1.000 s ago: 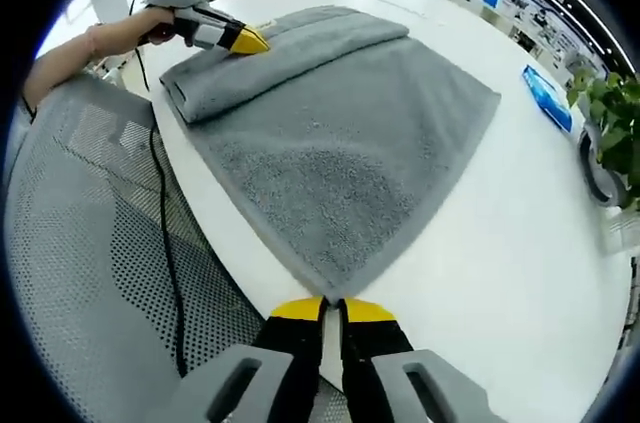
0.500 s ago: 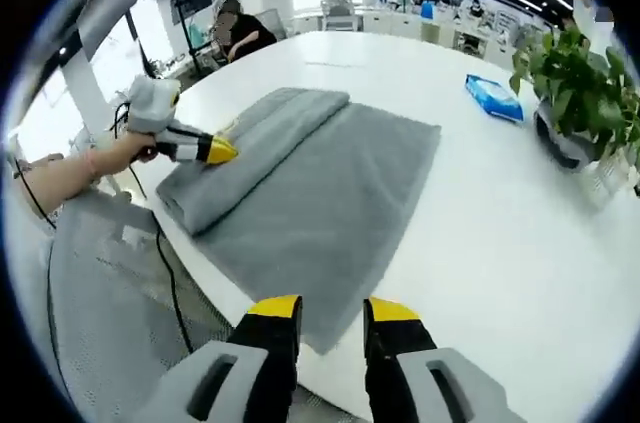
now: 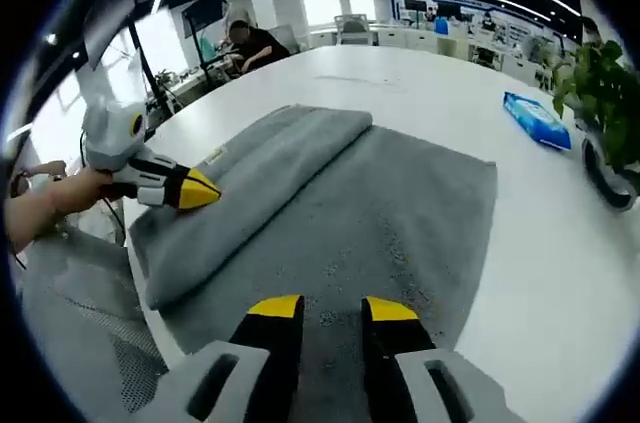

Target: Open the folded towel by lifting each exposed corner and separating the folded layers until the towel lies flat within the target outline without major curled edges

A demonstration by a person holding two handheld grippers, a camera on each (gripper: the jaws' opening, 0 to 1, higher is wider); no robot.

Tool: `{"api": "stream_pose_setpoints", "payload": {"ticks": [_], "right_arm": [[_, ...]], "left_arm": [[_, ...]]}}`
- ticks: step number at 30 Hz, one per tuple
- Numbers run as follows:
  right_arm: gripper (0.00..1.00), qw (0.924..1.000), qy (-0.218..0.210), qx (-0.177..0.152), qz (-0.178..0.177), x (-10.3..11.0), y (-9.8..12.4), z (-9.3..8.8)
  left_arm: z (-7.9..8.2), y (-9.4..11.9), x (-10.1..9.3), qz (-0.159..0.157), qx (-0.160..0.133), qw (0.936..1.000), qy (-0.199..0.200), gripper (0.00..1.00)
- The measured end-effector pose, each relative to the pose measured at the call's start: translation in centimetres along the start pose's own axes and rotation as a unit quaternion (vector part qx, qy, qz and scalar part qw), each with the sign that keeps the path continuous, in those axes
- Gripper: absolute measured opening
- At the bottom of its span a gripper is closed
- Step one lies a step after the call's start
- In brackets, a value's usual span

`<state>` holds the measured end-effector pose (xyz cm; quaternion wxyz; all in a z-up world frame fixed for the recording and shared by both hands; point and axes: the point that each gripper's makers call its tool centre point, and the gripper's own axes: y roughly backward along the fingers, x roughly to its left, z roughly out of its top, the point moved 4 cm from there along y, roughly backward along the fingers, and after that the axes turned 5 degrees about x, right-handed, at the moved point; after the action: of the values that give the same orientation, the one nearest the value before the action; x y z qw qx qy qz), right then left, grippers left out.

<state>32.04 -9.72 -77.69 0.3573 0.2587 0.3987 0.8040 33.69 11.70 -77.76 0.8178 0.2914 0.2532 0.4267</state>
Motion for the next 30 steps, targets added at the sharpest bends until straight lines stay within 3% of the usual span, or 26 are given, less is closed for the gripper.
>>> {"api": "stream_pose_setpoints", "payload": {"ticks": [1, 2, 3, 4, 5, 9, 11, 12, 14, 15, 18, 22, 24, 26, 30], "right_arm": [[0.20, 0.9999, 0.006, 0.008, 0.001, 0.3, -0.6, -0.6], [0.18, 0.9997, -0.005, -0.008, -0.023, 0.4, -0.2, -0.6], [0.18, 0.9984, 0.046, -0.020, -0.026, -0.1, -0.8, 0.0], [0.18, 0.9972, 0.068, -0.021, -0.025, 0.1, -0.5, -0.1], [0.18, 0.9979, 0.056, -0.021, -0.025, 0.4, -0.1, -0.6], [0.18, 0.9961, 0.075, -0.039, -0.025, 0.3, -0.1, -0.6], [0.18, 0.9957, 0.079, -0.044, -0.023, 0.3, -0.1, -0.5], [0.18, 0.9957, 0.077, -0.047, -0.021, 0.1, -0.1, -0.5], [0.18, 0.9956, 0.077, -0.049, -0.020, 0.1, -0.1, -0.4], [0.18, 0.9955, 0.078, -0.050, -0.020, 0.1, -0.1, -0.4], [0.18, 0.9955, 0.079, -0.049, -0.021, 0.1, -0.2, -0.4], [0.18, 0.9955, 0.078, -0.048, -0.021, 0.1, -0.2, -0.3], [0.18, 0.9955, 0.078, -0.048, -0.022, 0.1, -0.1, -0.4], [0.18, 0.9956, 0.078, -0.048, -0.022, 0.1, -0.1, -0.4], [0.18, 0.9955, 0.078, -0.049, -0.022, 0.0, -0.2, -0.4]], "left_arm": [[0.0, 0.0, 0.0, -0.001, 0.000, 1.0000, 0.001, 0.01], [0.0, 0.0, 0.0, -0.001, -0.001, 1.0000, 0.003, 0.01], [0.0, 0.0, 0.1, -0.003, -0.001, 1.0000, 0.007, 0.01], [0.0, 0.0, 0.1, -0.006, -0.003, 0.9999, 0.013, 0.01], [-0.1, 0.0, 0.2, -0.009, -0.003, 0.9997, 0.022, 0.01], [0.0, 0.0, 0.4, -0.019, -0.001, 0.9987, 0.046, 0.01], [0.1, 0.0, 0.4, -0.029, 0.002, 0.9965, 0.079, 0.01], [0.3, 0.1, 0.3, -0.040, -0.004, 0.9945, 0.097, 0.03], [1.0, 0.3, 0.3, -0.063, -0.026, 0.9831, 0.170, 0.10], [1.3, 0.6, 0.9, -0.058, -0.036, 0.9776, 0.199, 0.15], [1.2, 1.5, 3.2, 0.016, -0.049, 0.9862, 0.157, 0.17], [0.3, 2.1, 4.7, 0.083, -0.029, 0.9868, 0.136, 0.16], [0.3, 2.1, 4.8, 0.091, -0.024, 0.9886, 0.117, 0.16], [0.2, 2.2, 5.2, 0.119, -0.016, 0.9898, 0.076, 0.16], [0.2, 2.3, 5.2, 0.149, -0.003, 0.9883, 0.031, 0.17]]}}
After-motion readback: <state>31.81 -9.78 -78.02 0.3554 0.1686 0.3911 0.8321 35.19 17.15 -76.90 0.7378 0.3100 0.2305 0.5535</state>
